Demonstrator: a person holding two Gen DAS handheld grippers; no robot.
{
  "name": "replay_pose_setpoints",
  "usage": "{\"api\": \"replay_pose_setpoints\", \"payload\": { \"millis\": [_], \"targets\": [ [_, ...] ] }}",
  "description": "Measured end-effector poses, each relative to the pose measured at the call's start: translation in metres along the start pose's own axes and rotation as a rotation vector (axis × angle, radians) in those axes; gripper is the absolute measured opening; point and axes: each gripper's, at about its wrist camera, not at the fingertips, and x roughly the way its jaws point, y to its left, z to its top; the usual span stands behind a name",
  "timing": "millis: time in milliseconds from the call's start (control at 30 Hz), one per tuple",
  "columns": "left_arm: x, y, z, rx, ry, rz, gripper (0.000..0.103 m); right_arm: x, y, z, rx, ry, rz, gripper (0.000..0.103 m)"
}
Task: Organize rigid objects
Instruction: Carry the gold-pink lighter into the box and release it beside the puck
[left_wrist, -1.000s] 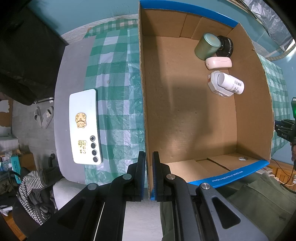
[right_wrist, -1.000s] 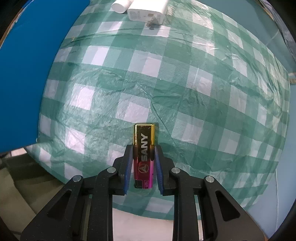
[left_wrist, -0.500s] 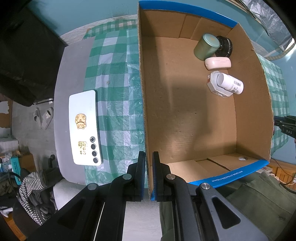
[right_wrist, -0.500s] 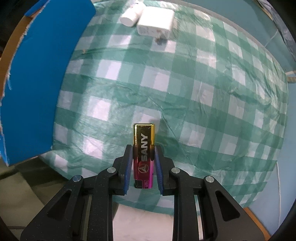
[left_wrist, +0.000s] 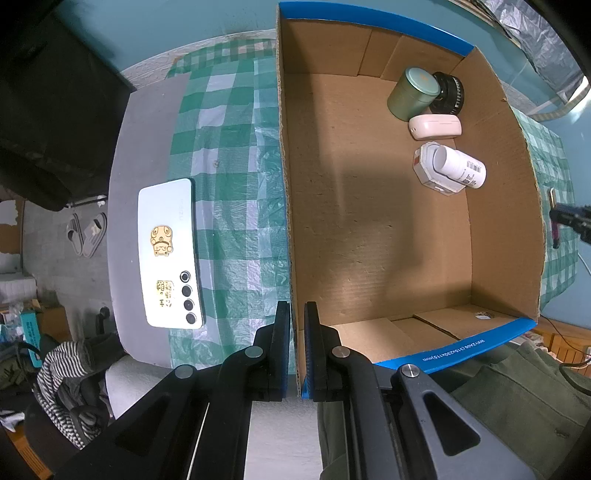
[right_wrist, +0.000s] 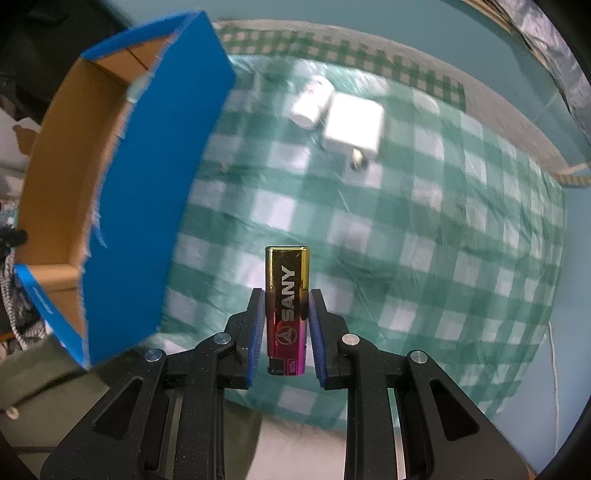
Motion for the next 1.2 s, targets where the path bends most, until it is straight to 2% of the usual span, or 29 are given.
{"api": "replay_pose_setpoints", "payload": {
  "millis": [600,1200],
  "targets": [
    [-0.001,0.002,-0.001,-0.009,-0.003,-0.002,0.007,-0.035,0.069,0.058,-0.089,-0.107,0.039,0.022],
    [-0.004,0.003,-0.003,-0.019,-0.012,-0.004,0.007,-0.029,0.116,0.099,-0.156,-0.117,0.067,0.022]
  ]
}}
